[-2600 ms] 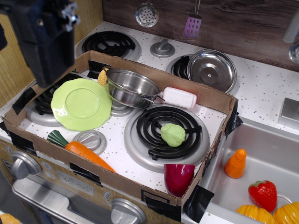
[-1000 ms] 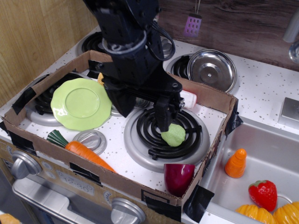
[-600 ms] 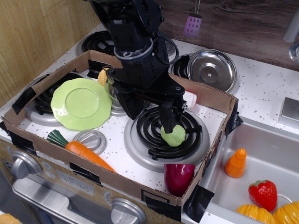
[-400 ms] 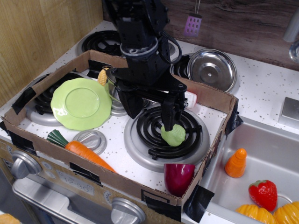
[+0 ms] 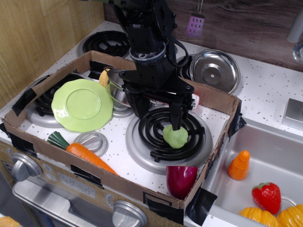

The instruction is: Put broccoli in pot

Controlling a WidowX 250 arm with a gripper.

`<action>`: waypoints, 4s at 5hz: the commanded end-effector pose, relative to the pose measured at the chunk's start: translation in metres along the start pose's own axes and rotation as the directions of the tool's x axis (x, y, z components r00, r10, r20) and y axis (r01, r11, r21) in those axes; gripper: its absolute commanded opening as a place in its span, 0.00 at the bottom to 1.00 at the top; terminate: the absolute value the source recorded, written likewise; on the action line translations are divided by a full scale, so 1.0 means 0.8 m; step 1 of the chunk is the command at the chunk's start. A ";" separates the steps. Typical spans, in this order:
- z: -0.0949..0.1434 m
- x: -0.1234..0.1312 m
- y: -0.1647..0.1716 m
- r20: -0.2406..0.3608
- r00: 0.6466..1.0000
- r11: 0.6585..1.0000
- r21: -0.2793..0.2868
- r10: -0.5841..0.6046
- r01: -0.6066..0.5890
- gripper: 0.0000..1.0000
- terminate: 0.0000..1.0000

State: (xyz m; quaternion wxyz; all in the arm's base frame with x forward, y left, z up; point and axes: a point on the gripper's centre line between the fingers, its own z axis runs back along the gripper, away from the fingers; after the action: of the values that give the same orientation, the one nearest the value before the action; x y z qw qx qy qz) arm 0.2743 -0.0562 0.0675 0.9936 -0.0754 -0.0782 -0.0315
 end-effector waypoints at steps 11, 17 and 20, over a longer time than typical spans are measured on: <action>-0.016 0.009 -0.021 0.149 0.988 0.998 -0.064 0.034 -0.024 0.00 0.00; 0.069 0.097 0.093 0.244 0.942 0.972 0.097 -0.230 0.212 0.00 0.00; 0.048 0.101 0.104 0.274 0.922 0.962 0.106 -0.273 0.253 1.00 0.00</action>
State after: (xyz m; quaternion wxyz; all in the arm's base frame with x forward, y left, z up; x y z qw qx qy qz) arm 0.3490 0.0321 0.0858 0.9665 -0.0435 -0.2055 -0.1477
